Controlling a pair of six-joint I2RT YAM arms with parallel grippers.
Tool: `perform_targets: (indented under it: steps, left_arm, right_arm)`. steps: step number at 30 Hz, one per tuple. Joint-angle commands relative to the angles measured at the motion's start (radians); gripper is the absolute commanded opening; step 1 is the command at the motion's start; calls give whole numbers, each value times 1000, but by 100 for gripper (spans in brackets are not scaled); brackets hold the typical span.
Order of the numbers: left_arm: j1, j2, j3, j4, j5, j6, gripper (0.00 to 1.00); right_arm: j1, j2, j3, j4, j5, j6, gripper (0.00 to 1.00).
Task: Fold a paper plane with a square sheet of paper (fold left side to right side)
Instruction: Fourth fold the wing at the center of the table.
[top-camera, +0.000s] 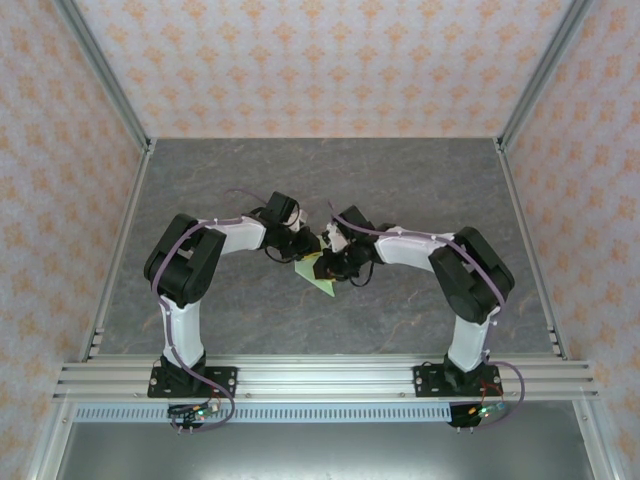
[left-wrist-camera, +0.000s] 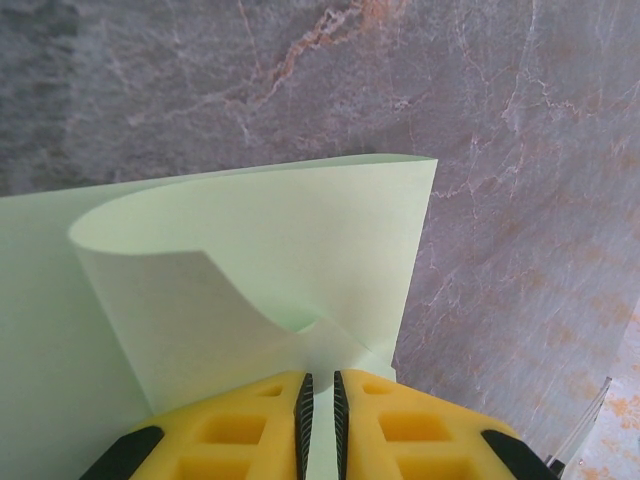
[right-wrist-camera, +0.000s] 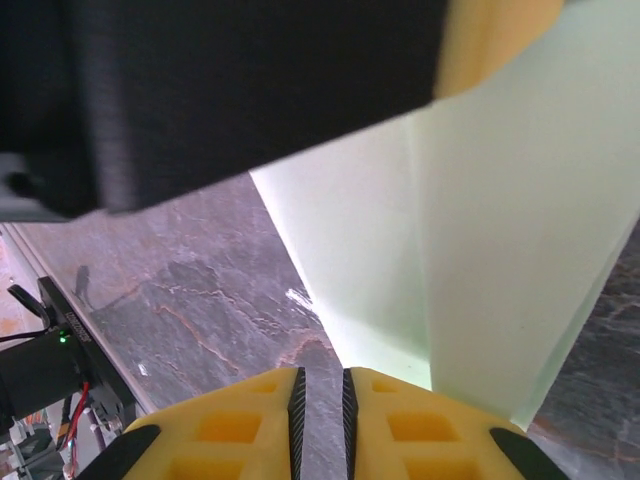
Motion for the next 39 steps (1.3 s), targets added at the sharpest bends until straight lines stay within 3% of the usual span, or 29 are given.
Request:
perform_targets:
  steps: [1,16,29,39]
  left_arm:
    - [-6,12,-40,-109,-71,23,17]
    - [-5,18,-38,-114,-71,24,17]
    - [-6,17,-37,-115,-73,26,17]
    - [-5,18,-38,-120,-79,29,17]
  right_arm:
    - [1,11,-15,-27,15,-9,21]
    - [4,15,-42,-76,70,-38,21]
    - [15,11,-69,-20,-5,-22,21]
    - [15,28,-79,-38,24,-24,21]
